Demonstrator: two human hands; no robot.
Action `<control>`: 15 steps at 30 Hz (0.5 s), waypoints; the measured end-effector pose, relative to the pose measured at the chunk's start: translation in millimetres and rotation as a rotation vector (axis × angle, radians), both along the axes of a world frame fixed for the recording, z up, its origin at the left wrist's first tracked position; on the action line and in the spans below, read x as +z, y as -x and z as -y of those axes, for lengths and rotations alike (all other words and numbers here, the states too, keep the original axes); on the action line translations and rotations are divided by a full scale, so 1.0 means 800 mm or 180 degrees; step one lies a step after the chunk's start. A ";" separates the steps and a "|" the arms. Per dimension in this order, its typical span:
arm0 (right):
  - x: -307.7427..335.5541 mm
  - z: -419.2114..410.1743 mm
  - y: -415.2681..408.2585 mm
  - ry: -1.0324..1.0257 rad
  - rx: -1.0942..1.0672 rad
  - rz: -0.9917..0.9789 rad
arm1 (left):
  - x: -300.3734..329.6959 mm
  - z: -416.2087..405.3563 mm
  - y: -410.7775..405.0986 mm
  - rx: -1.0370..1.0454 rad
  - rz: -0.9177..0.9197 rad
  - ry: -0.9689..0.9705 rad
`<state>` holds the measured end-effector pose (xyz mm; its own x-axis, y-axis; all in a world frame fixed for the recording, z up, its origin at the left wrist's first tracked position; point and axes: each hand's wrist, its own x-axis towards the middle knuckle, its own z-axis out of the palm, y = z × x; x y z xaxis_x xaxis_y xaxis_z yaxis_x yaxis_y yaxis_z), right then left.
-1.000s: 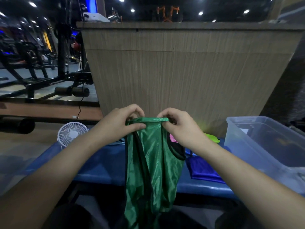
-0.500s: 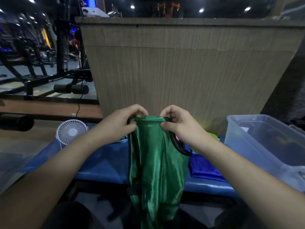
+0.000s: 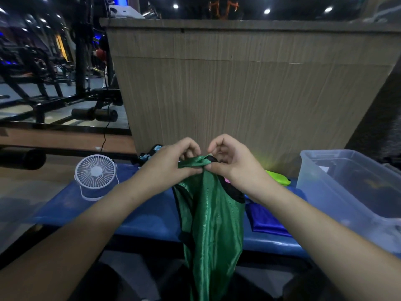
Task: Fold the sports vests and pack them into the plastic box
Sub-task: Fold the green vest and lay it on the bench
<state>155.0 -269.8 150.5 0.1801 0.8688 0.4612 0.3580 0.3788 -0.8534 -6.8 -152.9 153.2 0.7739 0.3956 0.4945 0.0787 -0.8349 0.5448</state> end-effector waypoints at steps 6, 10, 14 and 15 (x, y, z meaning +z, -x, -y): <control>-0.006 -0.001 -0.007 0.0021 -0.0026 0.0141 | 0.020 -0.006 -0.003 -0.0141 -0.0573 -0.0186; -0.027 0.004 -0.015 0.0294 -0.0086 0.0289 | 0.042 -0.009 0.002 -0.0083 -0.0744 -0.0055; -0.051 0.019 -0.027 0.0408 -0.0001 0.0423 | 0.058 -0.013 0.010 -0.0075 -0.0688 -0.0004; -0.056 0.023 -0.029 0.0444 0.0057 0.0446 | 0.059 -0.014 0.012 -0.0088 -0.0654 0.0046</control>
